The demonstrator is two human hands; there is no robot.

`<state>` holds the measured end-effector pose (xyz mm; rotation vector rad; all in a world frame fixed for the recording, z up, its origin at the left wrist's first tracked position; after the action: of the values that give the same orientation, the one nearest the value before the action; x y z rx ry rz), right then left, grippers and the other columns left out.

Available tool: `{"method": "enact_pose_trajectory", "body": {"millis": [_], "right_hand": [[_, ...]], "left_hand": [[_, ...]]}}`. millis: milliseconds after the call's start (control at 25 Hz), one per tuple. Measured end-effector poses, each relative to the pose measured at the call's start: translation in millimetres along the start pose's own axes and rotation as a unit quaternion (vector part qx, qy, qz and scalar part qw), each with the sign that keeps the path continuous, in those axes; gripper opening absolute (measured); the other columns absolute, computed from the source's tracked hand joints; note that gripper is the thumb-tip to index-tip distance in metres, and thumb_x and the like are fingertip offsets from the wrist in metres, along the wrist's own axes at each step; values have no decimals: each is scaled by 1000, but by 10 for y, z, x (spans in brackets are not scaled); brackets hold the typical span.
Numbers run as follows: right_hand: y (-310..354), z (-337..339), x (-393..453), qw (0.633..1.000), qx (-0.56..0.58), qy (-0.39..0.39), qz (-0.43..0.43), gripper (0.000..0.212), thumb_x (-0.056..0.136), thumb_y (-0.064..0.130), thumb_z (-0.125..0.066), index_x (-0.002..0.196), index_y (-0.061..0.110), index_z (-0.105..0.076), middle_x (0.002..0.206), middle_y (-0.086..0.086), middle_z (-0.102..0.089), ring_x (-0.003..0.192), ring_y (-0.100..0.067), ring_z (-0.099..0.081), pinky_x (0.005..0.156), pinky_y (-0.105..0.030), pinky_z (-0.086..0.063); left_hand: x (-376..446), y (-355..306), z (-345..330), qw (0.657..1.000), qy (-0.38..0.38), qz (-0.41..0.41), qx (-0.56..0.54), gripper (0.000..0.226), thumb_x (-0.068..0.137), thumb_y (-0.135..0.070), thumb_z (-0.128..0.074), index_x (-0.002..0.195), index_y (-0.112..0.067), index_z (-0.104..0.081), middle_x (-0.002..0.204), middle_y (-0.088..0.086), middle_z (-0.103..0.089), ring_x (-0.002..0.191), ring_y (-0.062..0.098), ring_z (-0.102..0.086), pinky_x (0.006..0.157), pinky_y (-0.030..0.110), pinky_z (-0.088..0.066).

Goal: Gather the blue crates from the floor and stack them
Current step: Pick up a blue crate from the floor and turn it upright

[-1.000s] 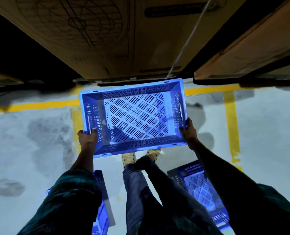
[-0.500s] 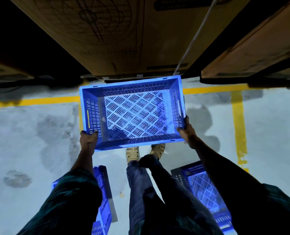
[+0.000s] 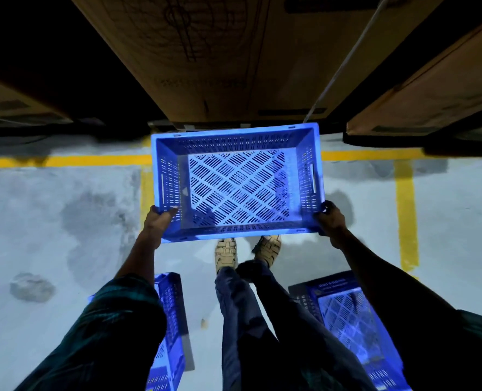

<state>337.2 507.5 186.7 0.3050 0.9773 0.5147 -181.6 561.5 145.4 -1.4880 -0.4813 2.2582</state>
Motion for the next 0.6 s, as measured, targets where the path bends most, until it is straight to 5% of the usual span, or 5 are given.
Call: {"method": "enact_pose_trajectory", "body": {"millis": [80, 160, 360, 480, 600], "right_hand": [[36, -94, -23, 999, -16, 25, 27, 19, 78, 20, -60, 94, 26, -53, 89, -12, -58, 59, -20, -48, 49, -26, -42], [7, -140, -7, 998, -20, 32, 44, 49, 70, 27, -61, 117, 18, -52, 96, -12, -60, 69, -24, -53, 54, -28, -41], [-41, -249, 30, 998, -28, 43, 39, 75, 63, 28, -60, 129, 4, -34, 133, -24, -50, 110, -35, -56, 72, -35, -48], [-118, -351, 67, 997, -76, 22, 18, 99, 74, 34, -64, 150, -3, -13, 154, -24, -21, 138, -38, -33, 104, -41, -41], [-146, -424, -17, 991, -131, -21, 26, 87, 90, 28, -61, 151, -6, -9, 155, -32, -15, 142, -47, -22, 116, -47, -24]], "left_hand": [[122, 55, 29, 1000, 8, -3, -1, 37, 82, -19, -77, 103, -8, -49, 113, 20, -68, 92, 25, -62, 94, 52, -54], [66, 16, 19, 999, -10, -14, 34, 48, 78, -22, -79, 110, -9, -45, 120, 23, -65, 92, 25, -61, 93, 54, -54], [-187, -100, -67, 991, -58, -66, 103, 44, 85, -9, -74, 107, -10, -35, 109, 15, -56, 100, 29, -61, 74, 33, -44], [-265, -149, -47, 987, -66, -64, 133, 47, 84, -15, -74, 116, -8, -40, 124, 22, -58, 113, 36, -60, 78, 32, -44], [-222, -95, -7, 981, -64, -58, 174, 82, 77, -29, -74, 141, 4, -34, 140, 26, -48, 127, 43, -51, 98, 47, -48]]}}
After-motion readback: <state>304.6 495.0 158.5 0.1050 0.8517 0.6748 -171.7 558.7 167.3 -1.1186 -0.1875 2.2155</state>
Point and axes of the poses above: each hand's wrist, its own x-axis towards the middle knuckle, its own z-axis out of the back of the hand, y = z × x, the point moved 9 cm from there along x, towards the middle knuckle
